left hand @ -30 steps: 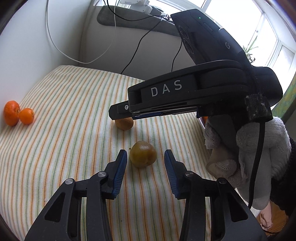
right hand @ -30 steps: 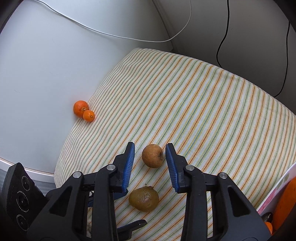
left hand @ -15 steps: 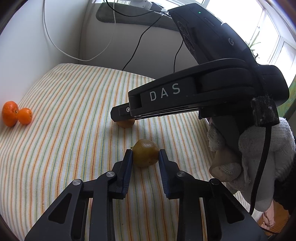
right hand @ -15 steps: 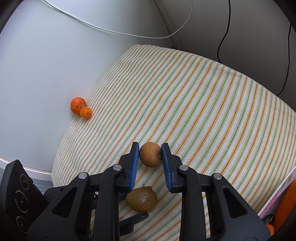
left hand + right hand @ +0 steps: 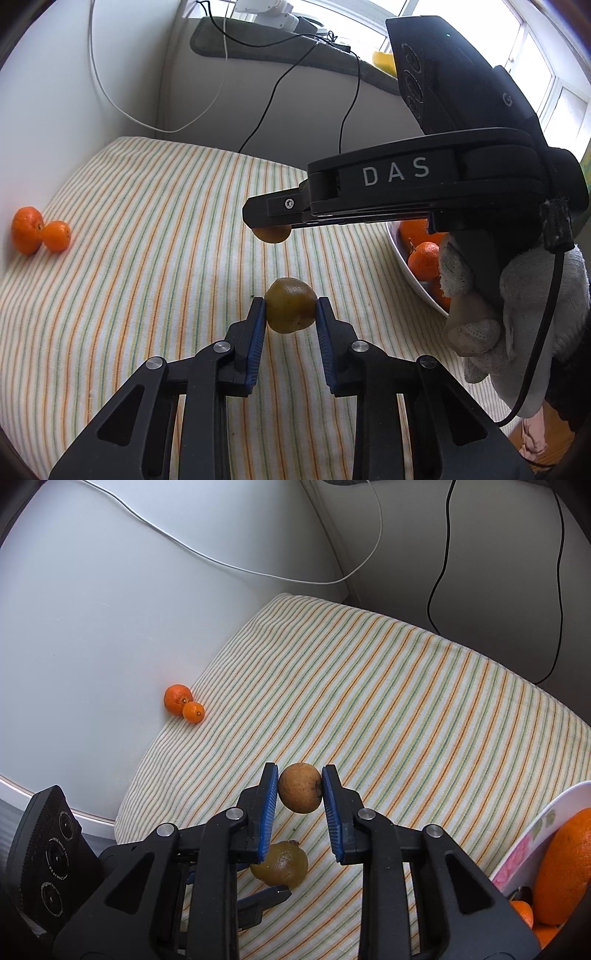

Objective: Organize fruits
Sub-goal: 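Lift the kiwi with the right gripper and carry it over the bowl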

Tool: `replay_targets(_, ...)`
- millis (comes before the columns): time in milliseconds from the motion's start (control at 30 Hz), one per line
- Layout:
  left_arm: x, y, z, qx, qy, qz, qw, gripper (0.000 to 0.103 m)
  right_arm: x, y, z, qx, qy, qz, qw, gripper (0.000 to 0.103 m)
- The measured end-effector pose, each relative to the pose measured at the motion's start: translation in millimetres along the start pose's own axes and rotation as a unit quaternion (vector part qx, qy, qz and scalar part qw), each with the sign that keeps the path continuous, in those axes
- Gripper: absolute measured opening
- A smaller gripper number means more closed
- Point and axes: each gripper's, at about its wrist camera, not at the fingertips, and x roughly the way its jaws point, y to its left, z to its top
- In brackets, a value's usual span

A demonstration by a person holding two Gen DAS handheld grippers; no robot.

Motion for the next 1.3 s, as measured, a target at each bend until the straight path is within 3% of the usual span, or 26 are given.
replay_targets(667,-21.1,-38.6,7.2,0.026,-0.023,-0.019,0.9992,0.026,-113.3,-21.7,-37.9,0.0,-0.085,-0.014,0.996,0.025)
replay_targets(1300,-3.8,-83.1,19.7,0.057,-0.016,-0.045,0.9972,0.026,-198.3,-93.8,-96.7,0.06,-0.152,-0.073,0.984,0.025)
